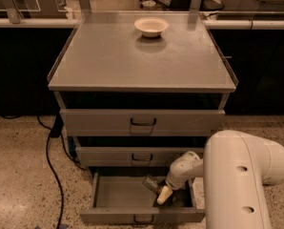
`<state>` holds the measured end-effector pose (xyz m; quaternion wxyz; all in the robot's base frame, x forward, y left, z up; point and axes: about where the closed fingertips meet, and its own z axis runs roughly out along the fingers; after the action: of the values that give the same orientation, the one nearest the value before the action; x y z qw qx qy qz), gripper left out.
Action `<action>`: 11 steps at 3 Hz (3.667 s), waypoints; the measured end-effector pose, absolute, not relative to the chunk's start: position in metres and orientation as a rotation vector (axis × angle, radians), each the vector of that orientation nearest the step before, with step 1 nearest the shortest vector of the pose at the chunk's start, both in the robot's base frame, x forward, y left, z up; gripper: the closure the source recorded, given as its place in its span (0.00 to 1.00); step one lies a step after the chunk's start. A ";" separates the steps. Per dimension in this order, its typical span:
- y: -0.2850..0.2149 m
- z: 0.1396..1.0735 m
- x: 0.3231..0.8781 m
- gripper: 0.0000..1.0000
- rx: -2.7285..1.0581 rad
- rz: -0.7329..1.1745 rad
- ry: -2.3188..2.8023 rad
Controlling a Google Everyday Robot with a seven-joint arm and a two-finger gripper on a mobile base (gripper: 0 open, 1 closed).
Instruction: Pick water bottle from bottom drawer and place on counter
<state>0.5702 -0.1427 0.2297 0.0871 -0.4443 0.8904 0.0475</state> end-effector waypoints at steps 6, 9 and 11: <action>-0.124 0.142 0.562 0.00 -1.229 0.170 2.709; -0.114 0.137 0.564 0.00 -1.248 0.186 2.717; -0.111 0.136 0.567 0.00 -1.245 0.195 2.726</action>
Offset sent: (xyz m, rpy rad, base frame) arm 0.0018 0.0121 -0.0645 0.0118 -0.0353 -0.0425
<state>0.5670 -0.1106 0.1360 0.0693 -0.4137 0.9055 0.0647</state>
